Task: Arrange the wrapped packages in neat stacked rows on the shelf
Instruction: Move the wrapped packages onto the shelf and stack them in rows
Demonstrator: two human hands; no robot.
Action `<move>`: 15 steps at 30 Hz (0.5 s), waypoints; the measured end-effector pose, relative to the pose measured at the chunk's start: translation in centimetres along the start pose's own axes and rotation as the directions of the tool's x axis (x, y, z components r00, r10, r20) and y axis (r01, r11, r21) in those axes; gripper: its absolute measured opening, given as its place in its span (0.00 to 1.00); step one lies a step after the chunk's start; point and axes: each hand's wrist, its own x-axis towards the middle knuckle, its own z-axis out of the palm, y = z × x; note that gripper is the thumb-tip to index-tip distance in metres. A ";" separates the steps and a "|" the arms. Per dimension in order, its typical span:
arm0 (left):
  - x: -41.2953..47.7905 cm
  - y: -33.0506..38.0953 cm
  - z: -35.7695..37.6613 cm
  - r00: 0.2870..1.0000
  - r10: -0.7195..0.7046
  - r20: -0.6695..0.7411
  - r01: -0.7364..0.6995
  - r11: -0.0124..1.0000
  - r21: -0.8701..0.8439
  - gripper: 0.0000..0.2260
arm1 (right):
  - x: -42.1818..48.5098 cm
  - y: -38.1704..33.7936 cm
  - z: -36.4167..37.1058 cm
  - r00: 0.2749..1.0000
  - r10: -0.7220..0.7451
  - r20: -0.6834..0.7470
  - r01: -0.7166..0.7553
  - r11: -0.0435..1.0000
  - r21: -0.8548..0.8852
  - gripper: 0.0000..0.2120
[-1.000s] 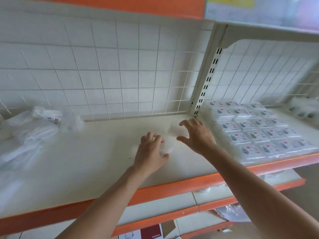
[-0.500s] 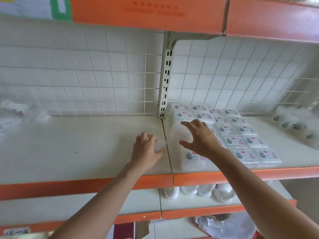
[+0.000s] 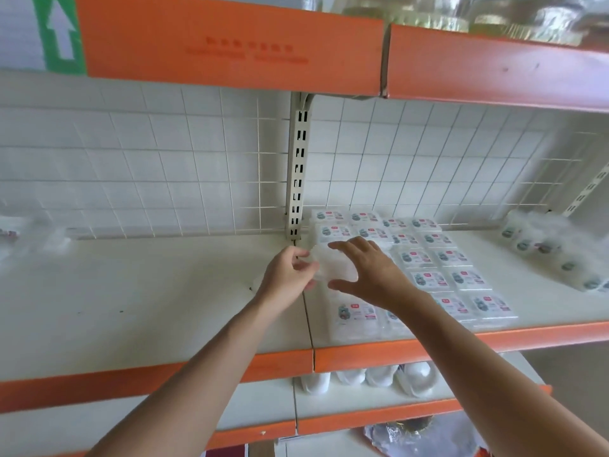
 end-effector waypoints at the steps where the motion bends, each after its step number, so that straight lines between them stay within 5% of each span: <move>1: 0.0 0.2 0.0 1.000 0.014 -0.008 -0.014 0.999 -0.039 0.12 | 0.1 -0.1 0.0 1.000 0.001 0.000 -0.001 1.000 -0.011 0.34; 8: 0.8 1.2 -0.1 0.997 0.079 0.015 -0.074 0.973 -0.221 0.08 | 1.4 -1.7 -0.5 0.998 0.009 -0.062 -0.010 1.000 -0.011 0.37; 15: 2.3 0.9 0.6 0.997 0.011 0.073 -0.001 0.991 -0.136 0.08 | 1.7 -1.0 -0.9 0.990 0.041 -0.134 0.029 0.875 0.482 0.32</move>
